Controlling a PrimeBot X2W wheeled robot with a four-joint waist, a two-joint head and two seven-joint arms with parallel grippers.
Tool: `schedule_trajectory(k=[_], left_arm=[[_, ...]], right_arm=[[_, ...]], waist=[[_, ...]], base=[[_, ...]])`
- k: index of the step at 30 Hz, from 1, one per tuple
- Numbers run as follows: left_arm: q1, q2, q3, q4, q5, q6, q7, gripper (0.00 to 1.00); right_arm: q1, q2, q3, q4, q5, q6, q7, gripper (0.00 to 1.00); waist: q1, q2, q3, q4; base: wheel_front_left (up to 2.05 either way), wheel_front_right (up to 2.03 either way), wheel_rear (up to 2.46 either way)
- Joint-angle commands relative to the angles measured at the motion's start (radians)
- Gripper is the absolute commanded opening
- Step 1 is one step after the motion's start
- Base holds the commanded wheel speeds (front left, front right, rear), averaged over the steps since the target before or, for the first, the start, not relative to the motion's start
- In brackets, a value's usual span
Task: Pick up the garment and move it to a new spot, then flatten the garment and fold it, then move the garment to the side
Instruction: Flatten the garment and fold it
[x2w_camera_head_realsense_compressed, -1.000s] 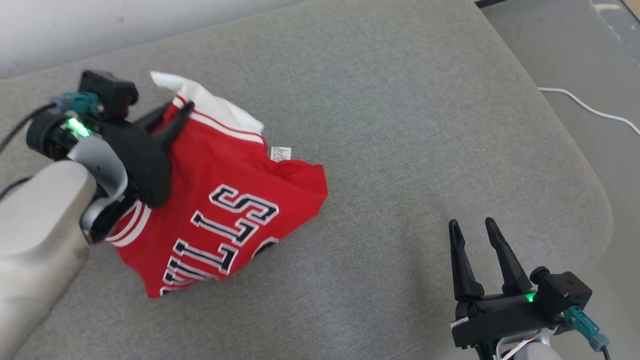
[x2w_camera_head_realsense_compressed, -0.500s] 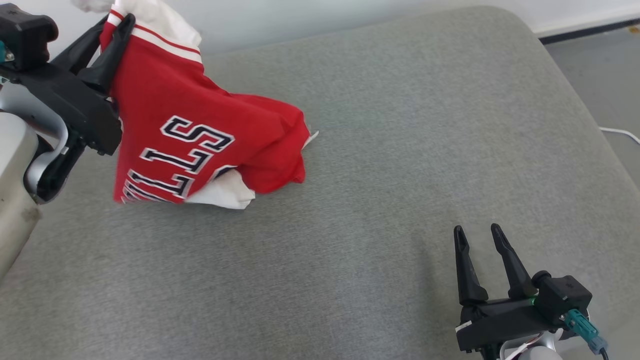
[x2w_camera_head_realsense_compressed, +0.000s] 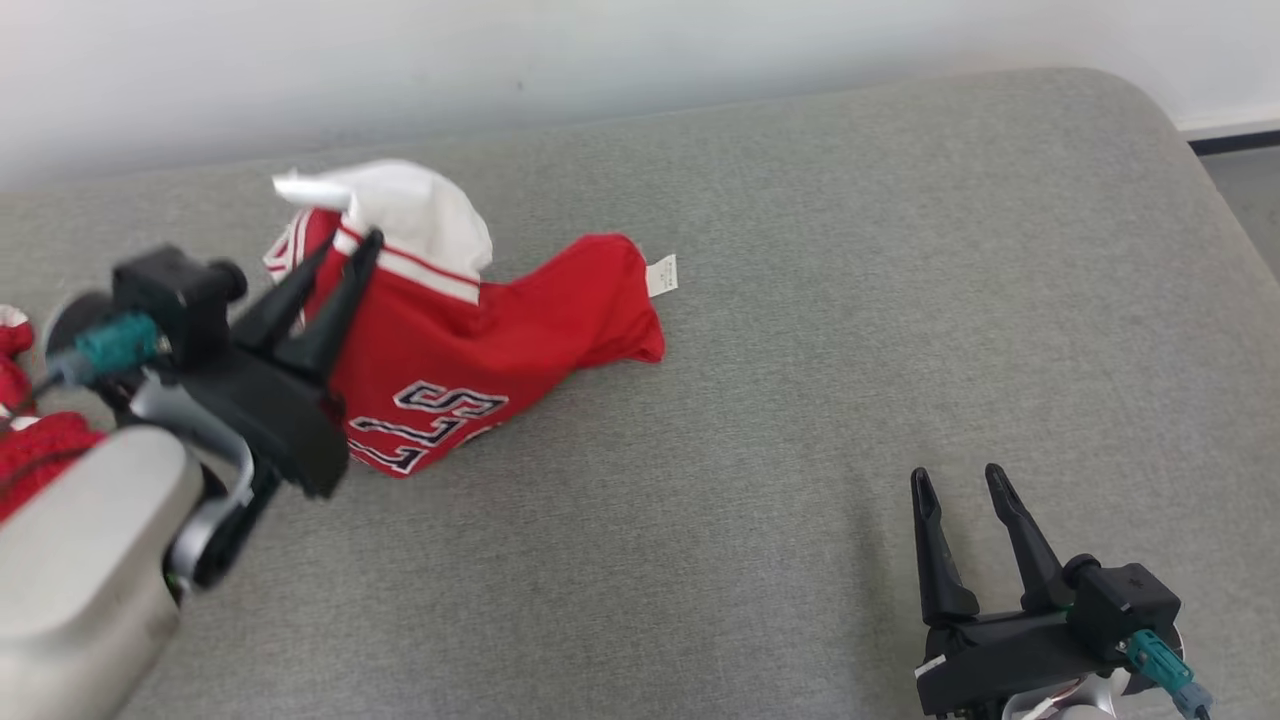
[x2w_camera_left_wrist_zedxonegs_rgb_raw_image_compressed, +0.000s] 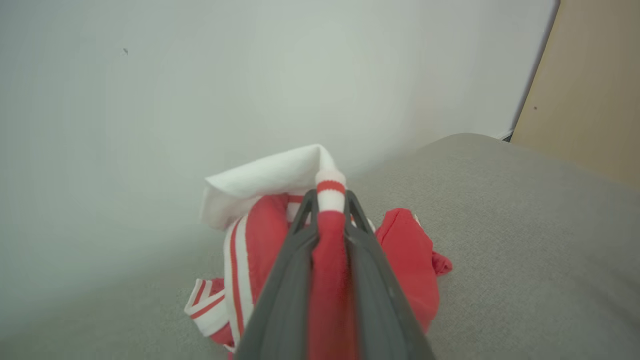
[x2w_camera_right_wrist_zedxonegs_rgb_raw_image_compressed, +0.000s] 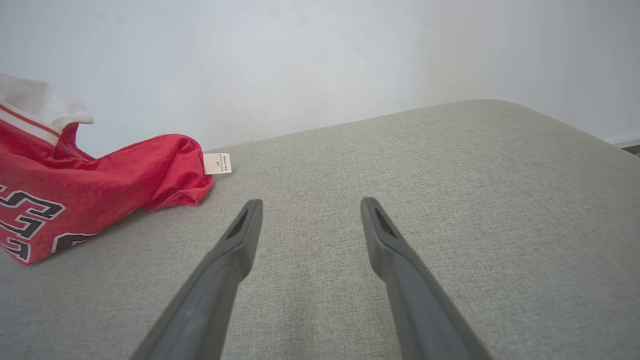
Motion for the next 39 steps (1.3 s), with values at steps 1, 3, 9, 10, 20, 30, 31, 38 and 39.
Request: schedule_trajectory(k=[1,3,9,10,20,30,31,38,39], left_arm=[[0.058,-0.004,0.024,-0.035,0.008,0.017,-0.004,0.0],[0.13,-0.012,0.058,-0.079,0.025,0.036,-0.003,0.0],[0.338,-0.058,0.137,-0.165,0.075,0.064,-0.003,0.0],[0.374,-0.069,0.148,-0.17,0.078,0.062,-0.003,0.0],[0.593,-0.156,0.21,-0.121,0.146,0.021,-0.003,0.0],[0.679,-0.248,0.395,-0.151,0.263,-0.004,-0.004,1.0],[0.686,-0.256,0.427,-0.167,0.277,-0.005,-0.003,1.0],[0.764,-0.307,0.618,-0.224,0.369,-0.033,-0.004,1.0],[0.772,-0.311,0.628,-0.22,0.379,-0.036,-0.003,1.0]], right_arm=[[0.008,-0.002,-0.004,0.002,-0.006,0.003,0.0,1.0],[0.007,-0.002,-0.003,0.004,-0.011,0.003,0.0,1.0],[0.014,-0.002,-0.002,0.01,-0.016,0.003,0.0,1.0],[0.015,-0.002,-0.002,0.012,-0.017,0.003,0.0,1.0],[0.014,-0.002,0.003,0.033,-0.024,0.003,0.0,1.0],[0.035,-0.002,-0.003,0.047,-0.034,0.003,0.0,1.0],[0.036,-0.002,-0.002,0.048,-0.033,0.003,0.0,1.0],[0.045,-0.002,0.005,0.058,-0.027,0.003,0.0,1.0],[0.045,-0.002,0.005,0.058,-0.026,0.003,0.0,1.0]], waist=[[0.0001,0.0,-0.007,0.021],[0.0001,0.0,-0.008,0.032],[0.0001,0.0,-0.015,0.063],[0.0001,0.0,-0.016,0.069],[0.0001,0.0,-0.038,0.105],[0.0001,0.0,-0.075,0.14],[0.0001,0.0,-0.078,0.142],[0.0001,0.0,-0.104,0.144],[0.0001,0.0,-0.106,0.144]], base=[[0.0,0.0,0.0],[0.0,0.0,0.0],[0.0,0.0,0.0],[0.0,0.0,0.0],[0.0,0.0,0.0],[0.0,0.0,0.0],[0.0,0.0,0.0],[0.0,0.0,0.0],[0.0,0.0,0.0]])
